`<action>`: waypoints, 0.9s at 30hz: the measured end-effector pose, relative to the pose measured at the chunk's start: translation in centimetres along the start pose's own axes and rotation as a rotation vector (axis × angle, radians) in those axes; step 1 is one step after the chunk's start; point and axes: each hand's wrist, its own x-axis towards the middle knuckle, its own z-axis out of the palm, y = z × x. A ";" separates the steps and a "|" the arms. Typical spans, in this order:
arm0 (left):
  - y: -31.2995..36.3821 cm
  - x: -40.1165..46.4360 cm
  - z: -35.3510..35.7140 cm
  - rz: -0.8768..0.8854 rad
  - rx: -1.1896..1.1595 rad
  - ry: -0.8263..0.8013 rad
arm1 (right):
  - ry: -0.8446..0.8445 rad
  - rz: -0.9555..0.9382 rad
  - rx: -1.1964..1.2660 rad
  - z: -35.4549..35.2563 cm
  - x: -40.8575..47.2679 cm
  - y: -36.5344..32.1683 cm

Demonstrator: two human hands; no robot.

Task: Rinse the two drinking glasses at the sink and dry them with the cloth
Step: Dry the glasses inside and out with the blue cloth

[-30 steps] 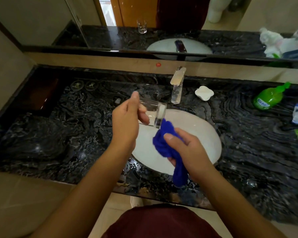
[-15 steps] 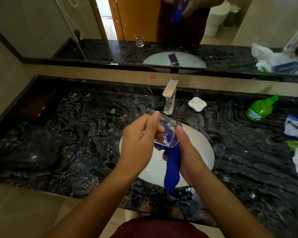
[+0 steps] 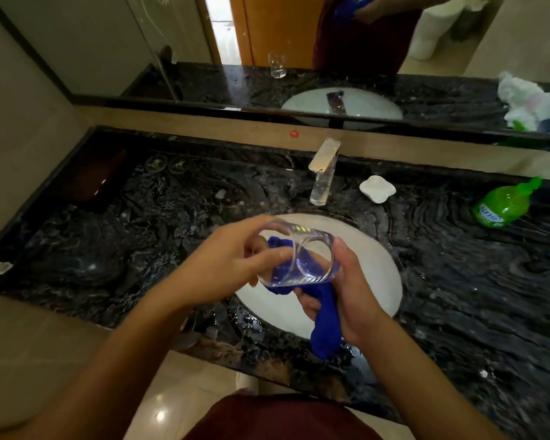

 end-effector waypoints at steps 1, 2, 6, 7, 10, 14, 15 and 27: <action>-0.4 -0.1 -0.1 0.008 0.011 0.007 | -0.010 0.004 -0.053 0.4 0.2 0.1; -0.9 -0.4 -0.2 0.010 0.015 0.026 | 0.000 0.012 -0.104 0.8 0.4 0.2; -3.2 -1.7 -1.3 -0.082 -0.053 0.119 | 0.154 0.015 -0.300 2.6 1.6 -0.2; -3.9 -2.1 -1.5 -0.110 -0.071 0.137 | 0.163 -0.004 -0.380 2.8 2.1 -0.4; -6.5 -3.5 -2.5 -0.158 -0.167 0.184 | 0.131 -0.020 -0.556 4.0 3.6 -0.4; -10.4 -6.1 -5.6 -0.218 -0.271 0.300 | 0.050 -0.006 -0.517 6.5 5.8 0.9; -11.6 -6.8 -6.6 -0.257 -0.287 0.343 | 0.044 0.010 -0.488 7.4 6.5 1.4; -29.9 -14.6 -16.6 -0.628 -0.077 0.645 | 0.305 0.090 -0.261 12.9 14.2 6.2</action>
